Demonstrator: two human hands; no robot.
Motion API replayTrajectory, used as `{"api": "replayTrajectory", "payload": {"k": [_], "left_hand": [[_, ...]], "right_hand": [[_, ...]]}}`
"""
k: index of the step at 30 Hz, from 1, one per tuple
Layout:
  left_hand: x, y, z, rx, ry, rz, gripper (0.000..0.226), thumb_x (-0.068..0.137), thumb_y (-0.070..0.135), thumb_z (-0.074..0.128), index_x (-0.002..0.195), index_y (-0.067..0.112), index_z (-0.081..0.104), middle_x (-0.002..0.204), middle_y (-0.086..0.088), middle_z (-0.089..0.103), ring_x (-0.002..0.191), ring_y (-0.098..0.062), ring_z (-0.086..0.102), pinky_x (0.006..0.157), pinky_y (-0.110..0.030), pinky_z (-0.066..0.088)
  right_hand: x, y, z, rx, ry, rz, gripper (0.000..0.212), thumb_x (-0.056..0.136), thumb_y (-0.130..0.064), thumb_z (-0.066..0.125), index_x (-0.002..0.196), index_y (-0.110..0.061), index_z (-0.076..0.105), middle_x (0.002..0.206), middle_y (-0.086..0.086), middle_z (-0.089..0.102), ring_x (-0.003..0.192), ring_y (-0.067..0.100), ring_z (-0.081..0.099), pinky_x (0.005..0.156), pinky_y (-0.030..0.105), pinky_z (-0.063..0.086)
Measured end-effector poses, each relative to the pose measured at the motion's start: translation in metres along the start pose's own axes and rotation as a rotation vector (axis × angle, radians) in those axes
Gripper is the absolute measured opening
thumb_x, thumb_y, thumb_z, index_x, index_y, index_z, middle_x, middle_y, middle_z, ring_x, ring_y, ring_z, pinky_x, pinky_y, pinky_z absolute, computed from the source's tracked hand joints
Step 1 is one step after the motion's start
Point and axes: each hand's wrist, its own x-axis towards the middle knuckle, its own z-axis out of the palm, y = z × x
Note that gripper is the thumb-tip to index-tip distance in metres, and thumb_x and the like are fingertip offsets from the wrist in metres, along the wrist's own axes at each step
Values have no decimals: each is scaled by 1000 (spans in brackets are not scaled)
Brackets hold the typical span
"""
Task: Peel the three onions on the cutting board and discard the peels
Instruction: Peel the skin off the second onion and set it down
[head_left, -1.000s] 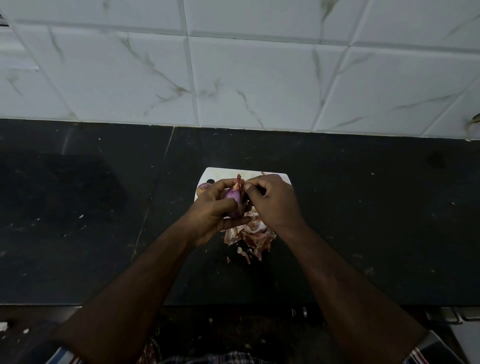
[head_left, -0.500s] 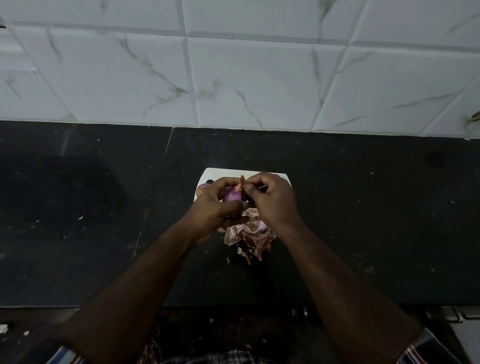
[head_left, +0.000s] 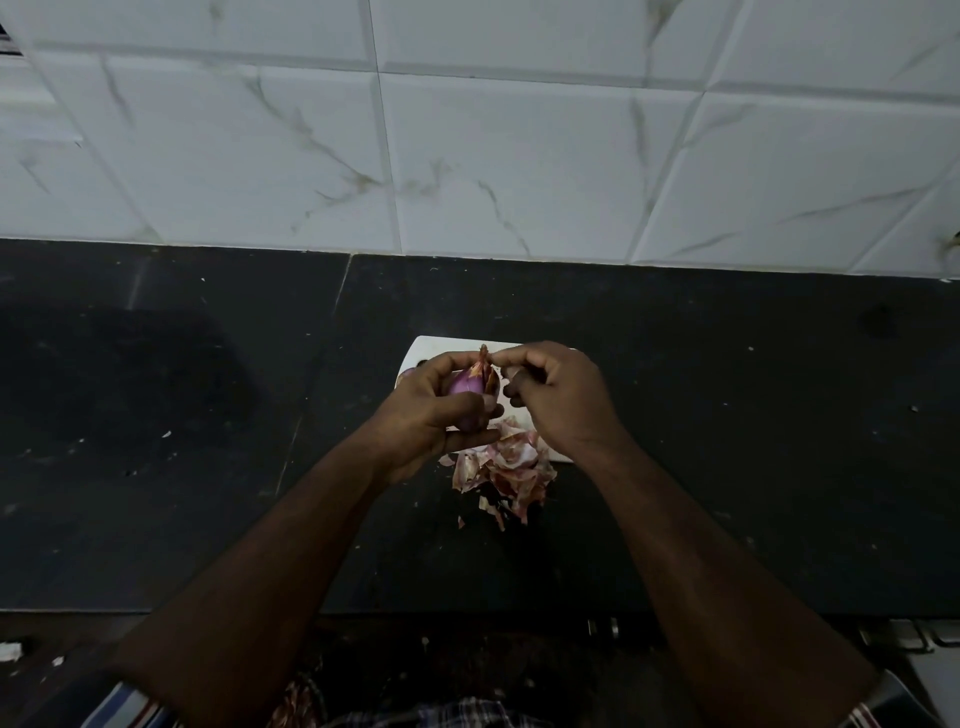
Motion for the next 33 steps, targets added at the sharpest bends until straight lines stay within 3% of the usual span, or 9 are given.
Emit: {"api": "replayTrajectory", "payload": {"k": [2, 8, 13, 16, 20, 23, 30, 33], "left_hand": [[0, 1, 0, -12, -22, -17, 44, 88, -9, 63, 128, 10, 57, 122, -21, 63, 107, -35, 68, 81, -43, 60], [-1, 3, 0, -49, -71, -67, 57, 77, 5, 71, 132, 9, 57, 120, -16, 66, 105, -34, 69, 86, -48, 59], [-3, 6, 2, -60, -84, -92, 54, 83, 14, 68, 135, 9, 56, 127, -22, 64, 108, -37, 68, 79, -42, 62], [-3, 4, 3, -97, -77, -91, 50, 87, 19, 64, 135, 7, 56, 123, -21, 65, 106, -38, 68, 76, -41, 63], [-1, 5, 0, -204, -20, -49, 47, 88, 26, 61, 129, 2, 58, 112, -21, 69, 97, -35, 71, 81, -42, 62], [2, 5, -8, -231, 55, -30, 49, 92, 28, 60, 133, 2, 55, 120, -26, 66, 100, -34, 70, 79, -40, 63], [3, 4, -13, -311, 103, -41, 45, 100, 28, 56, 136, 2, 51, 128, -27, 61, 97, -37, 72, 76, -40, 63], [5, 3, -13, -341, 132, -34, 49, 97, 30, 60, 137, 3, 50, 131, -29, 60, 106, -41, 70, 78, -41, 63]], "right_hand": [[-1, 3, -2, -54, -35, -26, 25, 93, -3, 62, 110, -16, 74, 92, -17, 63, 78, -2, 63, 74, 10, 49], [-5, 10, -2, -70, 33, -130, 23, 85, -6, 73, 106, -14, 76, 88, -15, 66, 83, 6, 66, 78, 24, 54], [-5, 9, -5, -202, 53, -269, 15, 82, 3, 70, 85, -11, 72, 79, -13, 61, 77, -3, 57, 73, 6, 41], [-5, 10, -5, -248, 22, -319, 17, 82, 7, 64, 87, -9, 67, 81, -8, 60, 79, 4, 54, 73, 7, 38], [-10, 15, -4, -212, -68, -283, 15, 85, 4, 63, 92, -9, 67, 88, 0, 63, 86, 6, 54, 75, 15, 45], [-18, 17, -1, -181, -140, -293, 11, 87, -1, 63, 93, -9, 67, 90, 1, 63, 86, 7, 57, 74, 20, 47], [-23, 18, -10, -71, -125, -241, 16, 87, 3, 65, 91, -12, 65, 85, -10, 62, 81, 7, 61, 71, 13, 46], [-28, 20, -12, 11, -113, -145, 23, 87, 6, 63, 90, -18, 63, 82, -11, 63, 78, 9, 64, 73, 21, 53]]}}
